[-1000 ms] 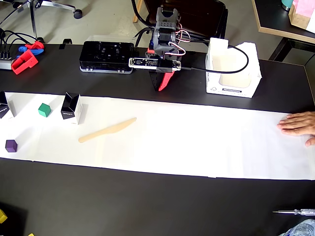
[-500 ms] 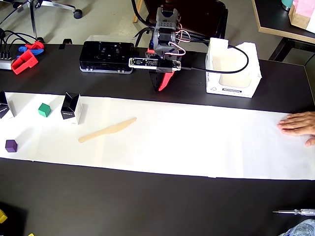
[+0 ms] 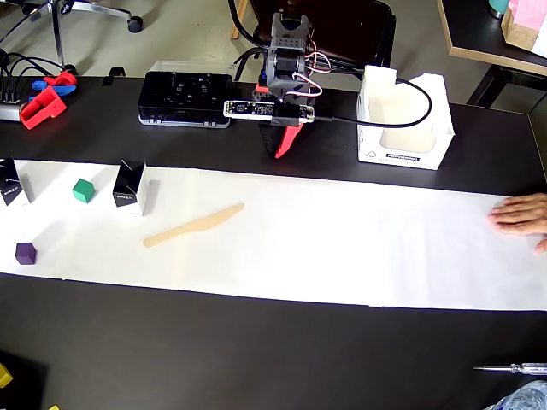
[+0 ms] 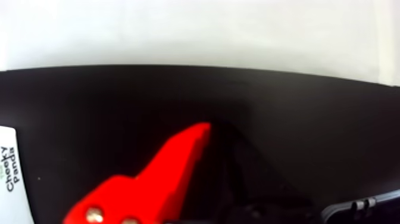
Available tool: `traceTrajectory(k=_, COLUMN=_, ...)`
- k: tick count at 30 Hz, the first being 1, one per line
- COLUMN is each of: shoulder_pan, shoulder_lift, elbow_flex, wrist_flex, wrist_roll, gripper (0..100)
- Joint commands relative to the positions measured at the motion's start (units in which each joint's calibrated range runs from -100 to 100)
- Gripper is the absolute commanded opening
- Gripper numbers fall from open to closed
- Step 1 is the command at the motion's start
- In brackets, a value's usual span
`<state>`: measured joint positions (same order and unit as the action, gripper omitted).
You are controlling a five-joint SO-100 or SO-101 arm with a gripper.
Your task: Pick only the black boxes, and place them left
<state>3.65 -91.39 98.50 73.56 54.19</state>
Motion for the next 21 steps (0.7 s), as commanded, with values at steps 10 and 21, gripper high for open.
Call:
traceTrajectory(k=10, shoulder_pan=0.04, shoulder_lift=-0.55, elbow_flex=0.53, wrist_flex=0.04, wrist_roll=-0.19, gripper=0)
traceTrajectory(k=21, shoulder_pan=0.12, shoulder_lift=3.87, elbow_flex=-7.72, wrist_flex=0.36, wrist_roll=-0.24, gripper=0)
